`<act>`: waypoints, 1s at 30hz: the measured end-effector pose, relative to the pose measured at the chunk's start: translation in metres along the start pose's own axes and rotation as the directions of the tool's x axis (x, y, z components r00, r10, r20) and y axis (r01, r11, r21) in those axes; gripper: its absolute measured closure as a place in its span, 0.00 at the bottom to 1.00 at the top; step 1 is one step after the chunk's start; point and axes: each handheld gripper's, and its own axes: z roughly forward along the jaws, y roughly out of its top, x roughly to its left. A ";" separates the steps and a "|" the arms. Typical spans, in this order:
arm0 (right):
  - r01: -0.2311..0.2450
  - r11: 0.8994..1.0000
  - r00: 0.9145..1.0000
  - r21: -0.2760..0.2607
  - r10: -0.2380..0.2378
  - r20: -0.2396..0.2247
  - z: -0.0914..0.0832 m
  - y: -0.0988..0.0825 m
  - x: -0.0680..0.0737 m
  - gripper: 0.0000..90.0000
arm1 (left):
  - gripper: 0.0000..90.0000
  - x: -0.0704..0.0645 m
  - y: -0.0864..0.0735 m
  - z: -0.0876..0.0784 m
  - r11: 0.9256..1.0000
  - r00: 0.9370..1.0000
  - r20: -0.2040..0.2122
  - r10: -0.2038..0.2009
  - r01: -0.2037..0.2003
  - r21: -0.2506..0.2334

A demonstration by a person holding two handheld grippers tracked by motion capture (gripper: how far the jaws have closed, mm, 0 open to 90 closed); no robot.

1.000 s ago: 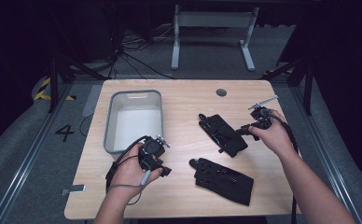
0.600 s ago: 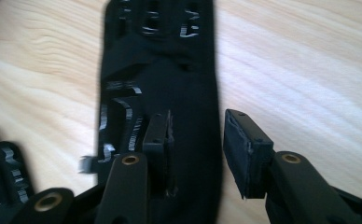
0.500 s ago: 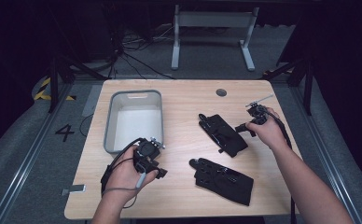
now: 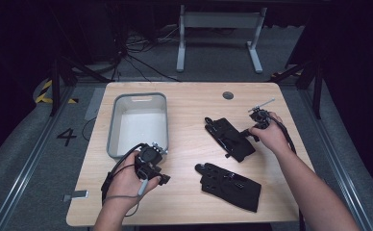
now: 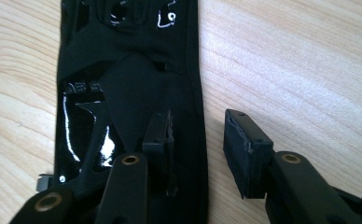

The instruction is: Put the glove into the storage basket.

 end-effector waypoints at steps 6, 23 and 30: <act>0.015 1.000 1.000 0.012 -0.015 0.023 0.005 0.000 0.003 0.70 | 0.58 0.000 0.002 0.001 1.000 1.000 0.002 0.008 -0.008 0.003; 0.074 0.997 0.996 -0.006 -0.074 0.044 -0.001 0.001 0.013 0.96 | 0.58 0.000 0.003 0.001 1.000 1.000 0.005 0.004 -0.004 -0.002; 0.110 0.991 0.994 -0.081 -0.108 0.025 -0.024 0.004 0.023 0.96 | 0.58 -0.001 0.005 0.002 1.000 1.000 0.004 0.012 -0.012 0.003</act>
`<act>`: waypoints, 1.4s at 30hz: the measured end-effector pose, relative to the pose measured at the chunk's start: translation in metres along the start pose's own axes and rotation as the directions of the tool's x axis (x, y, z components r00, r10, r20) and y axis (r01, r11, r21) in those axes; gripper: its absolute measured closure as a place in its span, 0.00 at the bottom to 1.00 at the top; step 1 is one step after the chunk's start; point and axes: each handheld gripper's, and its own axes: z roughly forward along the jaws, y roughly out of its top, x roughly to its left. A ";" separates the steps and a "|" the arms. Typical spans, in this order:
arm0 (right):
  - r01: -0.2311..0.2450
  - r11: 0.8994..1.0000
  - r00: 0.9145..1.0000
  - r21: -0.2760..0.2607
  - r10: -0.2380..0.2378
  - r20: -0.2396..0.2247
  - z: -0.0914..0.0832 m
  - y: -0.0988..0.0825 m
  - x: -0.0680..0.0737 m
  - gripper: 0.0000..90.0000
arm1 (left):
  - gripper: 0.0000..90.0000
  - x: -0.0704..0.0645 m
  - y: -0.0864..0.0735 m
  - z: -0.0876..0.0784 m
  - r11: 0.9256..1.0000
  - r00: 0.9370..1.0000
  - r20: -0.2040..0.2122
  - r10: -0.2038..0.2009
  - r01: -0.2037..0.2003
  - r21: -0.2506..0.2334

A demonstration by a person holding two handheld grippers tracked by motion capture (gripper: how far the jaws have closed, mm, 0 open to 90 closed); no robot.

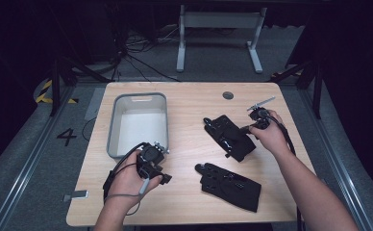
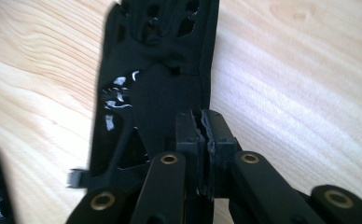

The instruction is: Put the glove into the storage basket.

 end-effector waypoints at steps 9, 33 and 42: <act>0.073 0.996 0.997 -0.056 -0.072 0.010 -0.025 0.005 0.015 0.97 | 0.58 -0.001 0.004 0.001 1.000 1.000 0.001 0.014 -0.014 0.003; 0.214 0.976 0.967 -0.044 -0.206 0.151 -0.063 -0.019 0.030 0.97 | 0.58 -0.006 0.019 0.008 0.999 0.998 0.020 0.052 -0.052 0.014; 0.286 0.957 0.949 -0.048 -0.276 0.153 -0.064 -0.023 0.054 0.97 | 0.58 -0.006 0.017 0.008 0.999 0.999 0.019 0.050 -0.050 0.015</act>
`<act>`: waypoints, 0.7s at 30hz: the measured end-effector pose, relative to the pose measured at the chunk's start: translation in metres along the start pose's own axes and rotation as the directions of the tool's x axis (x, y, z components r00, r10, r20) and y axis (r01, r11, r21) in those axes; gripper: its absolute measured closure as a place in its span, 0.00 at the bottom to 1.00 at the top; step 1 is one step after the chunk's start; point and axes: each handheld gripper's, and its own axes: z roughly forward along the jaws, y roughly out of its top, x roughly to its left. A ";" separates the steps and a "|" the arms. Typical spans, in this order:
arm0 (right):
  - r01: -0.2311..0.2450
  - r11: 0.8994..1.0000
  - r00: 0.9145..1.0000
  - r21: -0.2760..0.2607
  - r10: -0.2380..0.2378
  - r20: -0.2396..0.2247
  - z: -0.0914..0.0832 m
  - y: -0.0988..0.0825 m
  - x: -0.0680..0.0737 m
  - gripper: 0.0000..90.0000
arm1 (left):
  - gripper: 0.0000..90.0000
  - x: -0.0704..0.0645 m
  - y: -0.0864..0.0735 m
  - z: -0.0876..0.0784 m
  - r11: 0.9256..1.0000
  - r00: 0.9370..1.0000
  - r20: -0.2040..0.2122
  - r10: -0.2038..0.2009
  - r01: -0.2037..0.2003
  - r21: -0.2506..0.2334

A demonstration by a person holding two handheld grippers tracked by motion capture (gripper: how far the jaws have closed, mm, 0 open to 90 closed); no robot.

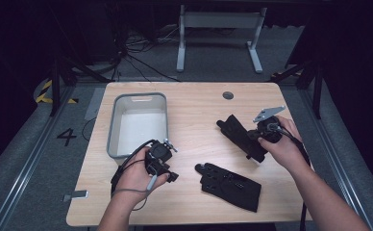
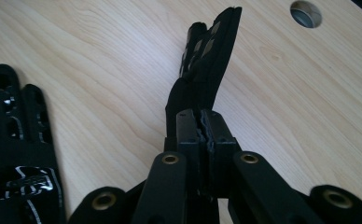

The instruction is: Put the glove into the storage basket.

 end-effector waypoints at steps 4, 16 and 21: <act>0.042 0.999 0.998 0.000 -0.042 -0.036 -0.003 0.001 0.020 0.96 | 0.58 0.001 0.000 0.001 1.000 1.000 0.000 -0.001 0.001 0.007; 0.108 0.994 0.994 -0.031 -0.109 -0.029 -0.012 0.002 0.040 0.97 | 0.58 -0.001 0.001 0.001 1.000 1.000 0.001 0.004 -0.004 0.004; 0.133 0.990 0.991 -0.042 -0.134 -0.022 -0.020 0.001 0.046 0.97 | 0.58 -0.001 0.002 0.002 1.000 1.000 -0.001 0.005 -0.005 0.006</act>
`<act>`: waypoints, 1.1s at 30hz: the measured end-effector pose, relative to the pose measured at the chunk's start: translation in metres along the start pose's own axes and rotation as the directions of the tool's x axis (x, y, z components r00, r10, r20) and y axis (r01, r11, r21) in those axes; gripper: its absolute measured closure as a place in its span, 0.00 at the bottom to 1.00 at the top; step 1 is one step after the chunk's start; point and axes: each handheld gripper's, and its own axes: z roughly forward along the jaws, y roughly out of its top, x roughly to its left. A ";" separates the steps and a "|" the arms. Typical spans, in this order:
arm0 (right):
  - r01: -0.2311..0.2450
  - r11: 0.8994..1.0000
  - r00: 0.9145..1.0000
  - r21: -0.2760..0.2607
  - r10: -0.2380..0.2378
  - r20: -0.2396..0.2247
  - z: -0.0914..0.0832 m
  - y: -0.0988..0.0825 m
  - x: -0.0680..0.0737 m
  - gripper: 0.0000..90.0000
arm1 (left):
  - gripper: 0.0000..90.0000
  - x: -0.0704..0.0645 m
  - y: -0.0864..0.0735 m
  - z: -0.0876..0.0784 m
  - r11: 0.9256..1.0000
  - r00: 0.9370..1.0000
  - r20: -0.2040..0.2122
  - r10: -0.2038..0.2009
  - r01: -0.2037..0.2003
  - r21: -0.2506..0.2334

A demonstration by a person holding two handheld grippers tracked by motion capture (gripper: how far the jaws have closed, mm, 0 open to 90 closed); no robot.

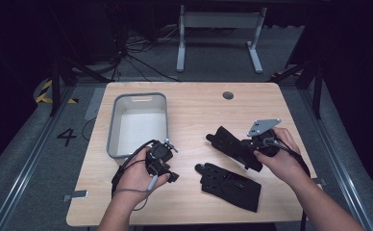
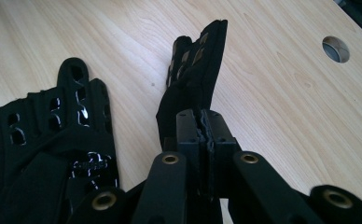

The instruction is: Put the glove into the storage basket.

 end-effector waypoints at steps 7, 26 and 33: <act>0.026 1.000 1.000 -0.008 -0.026 -0.013 -0.009 -0.004 0.011 0.97 | 0.58 0.000 0.001 0.000 1.000 1.000 -0.001 0.003 -0.003 0.002; 0.048 0.999 0.993 -0.013 -0.049 -0.103 -0.011 -0.018 0.043 0.96 | 0.58 -0.002 0.001 0.000 1.000 1.000 0.001 0.006 -0.006 0.003; 0.042 0.999 0.980 0.010 -0.039 -0.195 -0.008 -0.026 0.059 0.95 | 0.58 -0.003 0.002 0.001 1.000 1.000 0.000 0.006 -0.006 0.004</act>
